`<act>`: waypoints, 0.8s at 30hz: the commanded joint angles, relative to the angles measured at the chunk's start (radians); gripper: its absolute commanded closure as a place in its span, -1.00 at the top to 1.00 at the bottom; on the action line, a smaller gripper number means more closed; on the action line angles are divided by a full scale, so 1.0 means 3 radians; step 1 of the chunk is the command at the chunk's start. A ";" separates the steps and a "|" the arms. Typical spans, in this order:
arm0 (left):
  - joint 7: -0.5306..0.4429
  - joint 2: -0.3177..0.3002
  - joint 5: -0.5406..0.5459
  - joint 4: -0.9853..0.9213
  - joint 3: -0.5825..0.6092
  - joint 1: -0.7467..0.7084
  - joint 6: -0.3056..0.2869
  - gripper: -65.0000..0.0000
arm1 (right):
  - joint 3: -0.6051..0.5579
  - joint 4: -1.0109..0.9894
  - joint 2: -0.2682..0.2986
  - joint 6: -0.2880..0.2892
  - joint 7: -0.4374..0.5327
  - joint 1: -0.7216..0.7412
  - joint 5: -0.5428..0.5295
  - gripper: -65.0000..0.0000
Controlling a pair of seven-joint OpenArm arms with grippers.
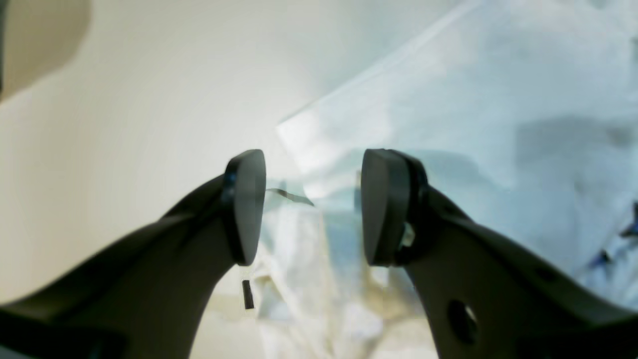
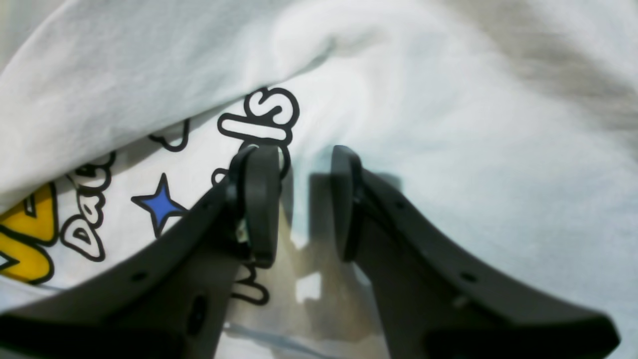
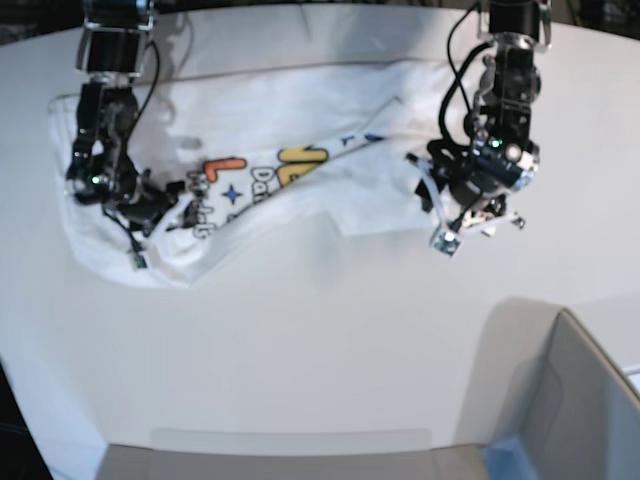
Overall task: Layout the t-shirt on the table in an organized manner, then fold the t-shirt properly
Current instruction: 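Release and regrasp the shirt side with the left gripper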
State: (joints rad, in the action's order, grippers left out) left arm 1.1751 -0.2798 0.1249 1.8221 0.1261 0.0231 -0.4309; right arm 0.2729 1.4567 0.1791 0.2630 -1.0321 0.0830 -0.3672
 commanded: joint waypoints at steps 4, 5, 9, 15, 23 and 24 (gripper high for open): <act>-0.0217 -0.0021 0.0016 -0.0297 -0.0044 0.0192 0.0017 -0.03 | -0.0002 0.0001 0.0030 -0.0005 -0.0142 0.0002 0.0076 -0.42; -0.0217 -0.0021 0.0057 -0.0297 -0.0044 0.0207 0.0017 -0.03 | -0.0002 0.0001 0.0030 -0.0005 -0.0142 0.0002 0.0076 -0.42; -0.0227 -0.0031 0.0384 -0.0379 -0.0049 0.0238 0.0017 -0.03 | -0.0002 0.0001 0.0030 -0.0005 -0.0142 0.0002 0.0076 -0.42; -0.0319 -0.0036 0.0563 -0.0721 -0.0111 0.0345 0.0017 -0.03 | 0.0013 0.0021 0.0030 -0.0005 -0.0142 -0.0044 0.0076 -0.42; -0.0340 -0.0036 0.0563 -0.0747 -0.0443 0.0325 0.0017 -0.03 | 0.0013 0.0016 0.0030 -0.0005 -0.0142 -0.0044 0.0076 -0.42; -0.0345 -0.0036 0.0563 -0.0767 -0.0433 0.0319 0.0017 -0.03 | 0.0013 0.0011 0.0030 -0.0005 -0.0142 -0.0044 0.0076 -0.42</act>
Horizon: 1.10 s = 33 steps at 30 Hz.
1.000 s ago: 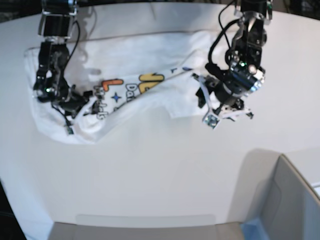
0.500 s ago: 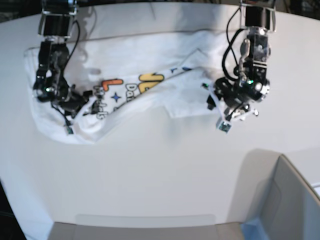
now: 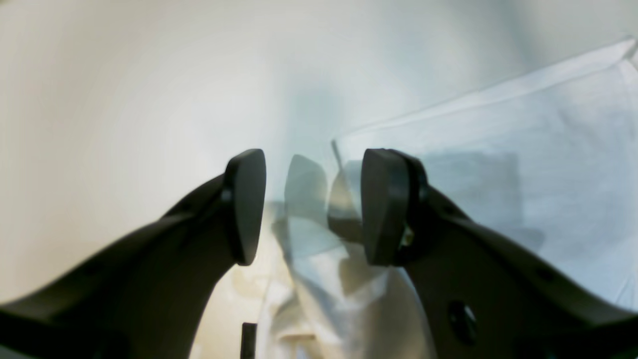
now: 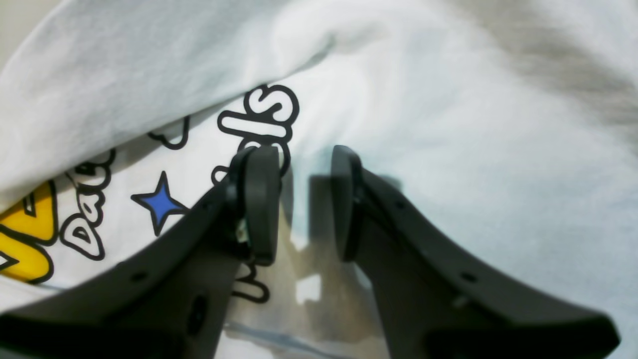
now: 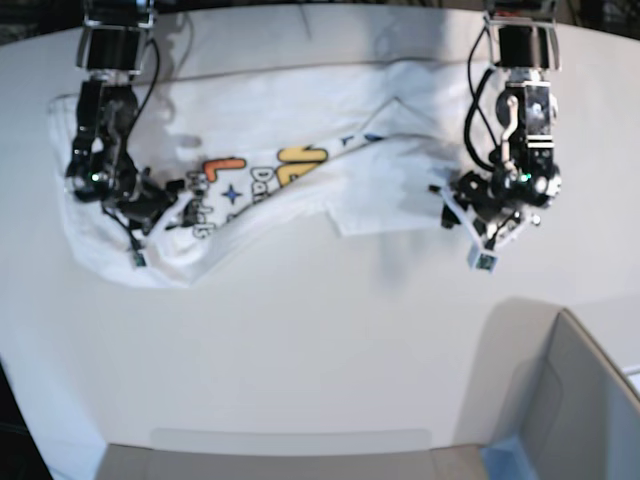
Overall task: Layout the t-shirt on the table in an organized manner, then fold the t-shirt properly
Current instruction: 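Release and regrasp the shirt side with the left gripper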
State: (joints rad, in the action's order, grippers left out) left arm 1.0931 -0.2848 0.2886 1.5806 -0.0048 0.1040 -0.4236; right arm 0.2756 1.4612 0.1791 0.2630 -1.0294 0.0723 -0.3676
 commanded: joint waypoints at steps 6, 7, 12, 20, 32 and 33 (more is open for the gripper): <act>-0.0092 -0.0010 0.0028 -0.0065 0.0003 0.0045 -0.0007 -0.04 | -0.0006 0.0001 0.0030 -0.0005 -0.0151 -0.0008 0.0077 -0.42; -0.0092 -0.0010 0.0028 -0.0060 0.0003 0.0045 -0.0012 -0.04 | -0.0006 0.0001 0.0030 -0.0005 -0.0151 -0.0003 0.0077 -0.42; -0.0097 -0.0005 0.0033 -0.0070 0.0070 0.0060 -0.0023 -0.05 | -0.0006 0.0001 0.0030 -0.0005 -0.0151 -0.0003 0.0077 -0.42; -0.0291 -0.0005 0.0033 -0.0438 0.0535 0.0075 -0.0023 -0.26 | -0.0006 0.0006 0.0030 -0.0005 -0.0151 -0.0003 0.0077 -0.42; -0.0291 -0.0020 0.0028 -0.0725 0.0504 0.0387 -0.0023 -1.00 | 0.0004 0.0006 0.0030 -0.0005 -0.0151 -0.0008 0.0077 -0.42; -0.0291 -0.0020 0.0028 -0.0714 0.0504 0.0423 -0.0023 -1.00 | 0.0004 0.0006 0.0030 -0.0005 -0.0151 -0.0008 0.0077 -0.42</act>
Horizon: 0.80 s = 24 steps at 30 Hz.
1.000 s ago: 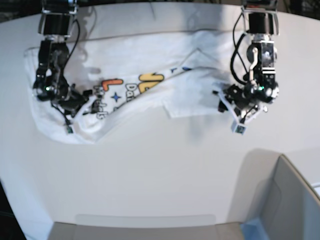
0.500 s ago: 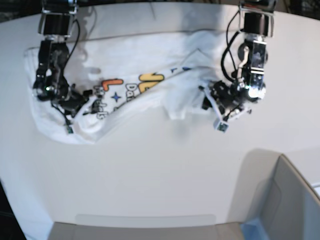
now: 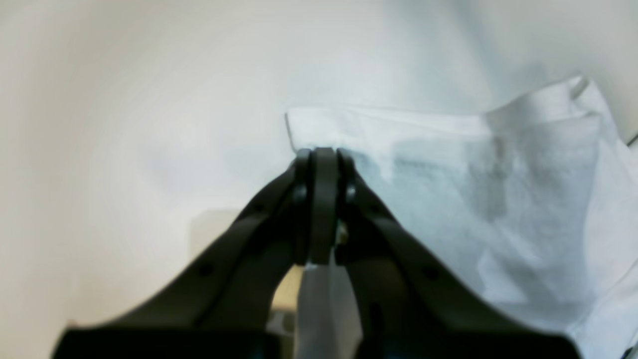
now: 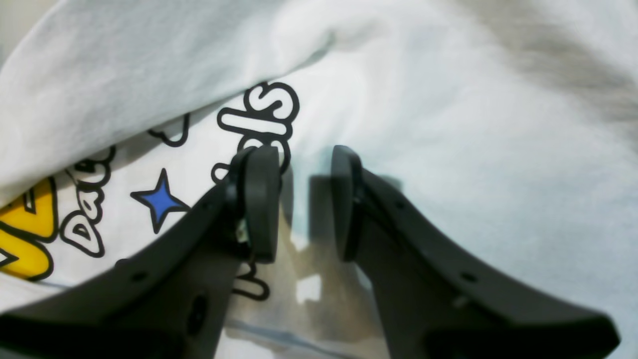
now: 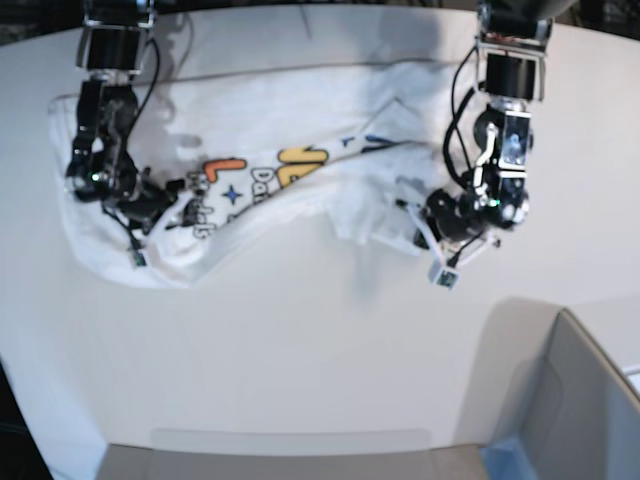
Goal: Layout the t-shirt on the table in an organized manner, then fold the t-shirt properly
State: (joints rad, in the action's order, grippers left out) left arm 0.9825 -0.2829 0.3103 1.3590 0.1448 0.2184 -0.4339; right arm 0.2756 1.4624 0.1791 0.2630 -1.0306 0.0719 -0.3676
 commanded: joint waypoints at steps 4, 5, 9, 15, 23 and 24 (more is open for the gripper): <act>0.0078 -0.0026 -0.0060 0.0009 0.0006 0.0287 0.0012 -1.00 | 0.0004 0.0002 0.0030 -0.0005 -0.0148 -0.0007 0.0077 -0.42; 0.0078 -0.0031 -0.0060 0.0009 0.0006 0.0359 0.0012 -1.00 | 0.0004 0.0002 0.0030 -0.0005 -0.0148 -0.0007 0.0077 -0.42; 0.0078 -0.0088 -0.0060 0.0009 0.0006 0.0640 0.0017 -1.00 | 0.0004 0.0002 0.0030 -0.0005 -0.0148 -0.0007 0.0077 -0.42; 0.0078 -0.0093 -0.0060 0.0014 -0.0495 0.0911 0.0022 -1.00 | 0.0004 0.0161 0.0030 -0.0005 -0.0148 -0.0002 0.0051 -0.42; 0.0098 -0.0088 -0.0055 0.0030 -0.0777 0.0952 0.0012 -1.00 | 0.0137 0.0912 0.0116 0.0000 -0.0132 0.0131 0.0072 -0.42; 0.0098 -0.0083 -0.0050 0.0030 -0.0777 0.0952 0.0012 -1.00 | 0.0189 0.0918 0.0122 0.0000 -0.0132 0.0177 0.0067 -0.42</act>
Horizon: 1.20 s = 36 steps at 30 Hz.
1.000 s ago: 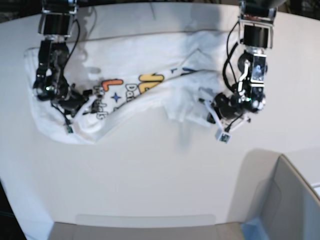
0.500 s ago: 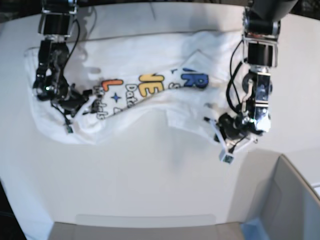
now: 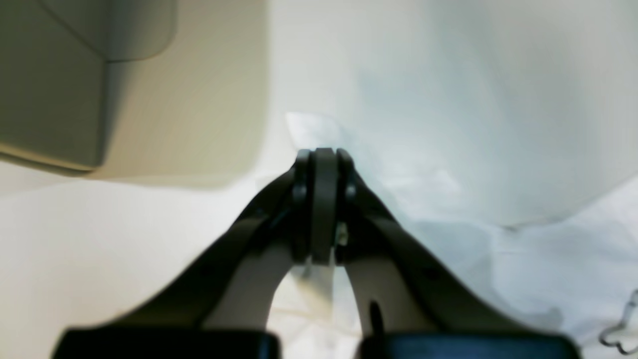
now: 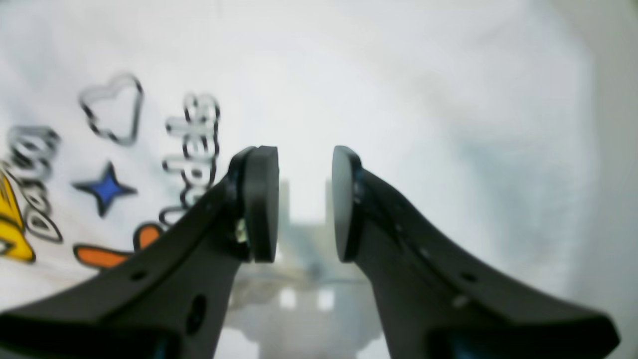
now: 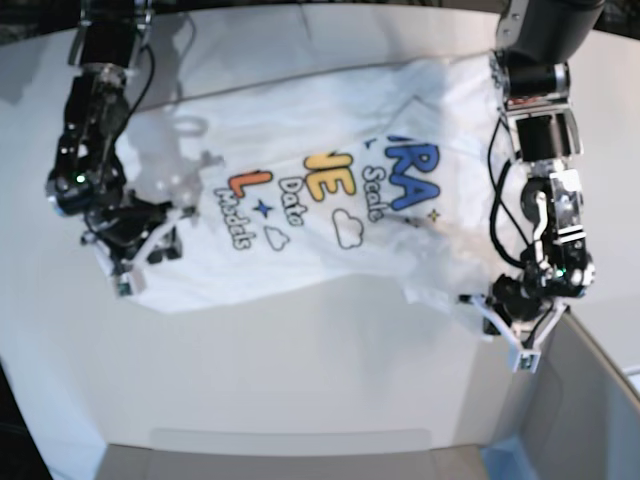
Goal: Layout the t-shirt on the table in an organized manner, then fold the t-shirt properly
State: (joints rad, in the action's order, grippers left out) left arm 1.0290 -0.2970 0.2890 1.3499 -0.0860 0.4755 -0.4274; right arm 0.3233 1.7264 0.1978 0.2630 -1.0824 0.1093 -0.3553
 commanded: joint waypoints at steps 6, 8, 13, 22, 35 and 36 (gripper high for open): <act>-0.0052 -0.0030 0.0026 0.0065 -0.0007 0.0049 -0.0010 -1.00 | 0.0173 -0.0341 0.0305 0.0000 0.0041 0.0431 0.0036 -0.42; -0.0057 -0.0005 0.0026 0.0065 -0.0007 0.0039 -0.0010 -1.00 | 0.0152 -0.0678 0.0402 0.0000 0.0041 0.0590 0.0036 -0.42; -0.0052 0.0016 0.0026 0.0065 -0.0002 0.0029 -0.0010 -1.00 | 0.0142 -0.1492 0.0555 0.0000 0.0455 0.0845 0.0036 -0.42; -0.0047 0.0016 0.0026 0.0065 -0.0002 0.0029 -0.0010 -1.00 | -0.0247 -0.2356 0.0668 -0.0010 0.0854 0.1065 0.0077 -0.42; -0.0042 0.0016 0.0026 0.0065 -0.0002 0.0029 -0.0010 -1.00 | -0.0579 -0.2780 0.0637 -0.0010 0.0946 0.1055 0.0440 -1.00; -0.0042 0.0016 0.0026 0.0065 -0.0002 0.0029 -0.0010 -1.00 | -0.0579 -0.2750 0.0637 -0.0010 0.0941 0.1040 0.0466 -1.00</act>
State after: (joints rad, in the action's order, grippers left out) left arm 1.0355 -0.2825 0.2890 1.3506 -0.0853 0.4538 -0.4309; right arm 0.1547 0.9047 0.3870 0.2584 -0.7357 0.4271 -0.2443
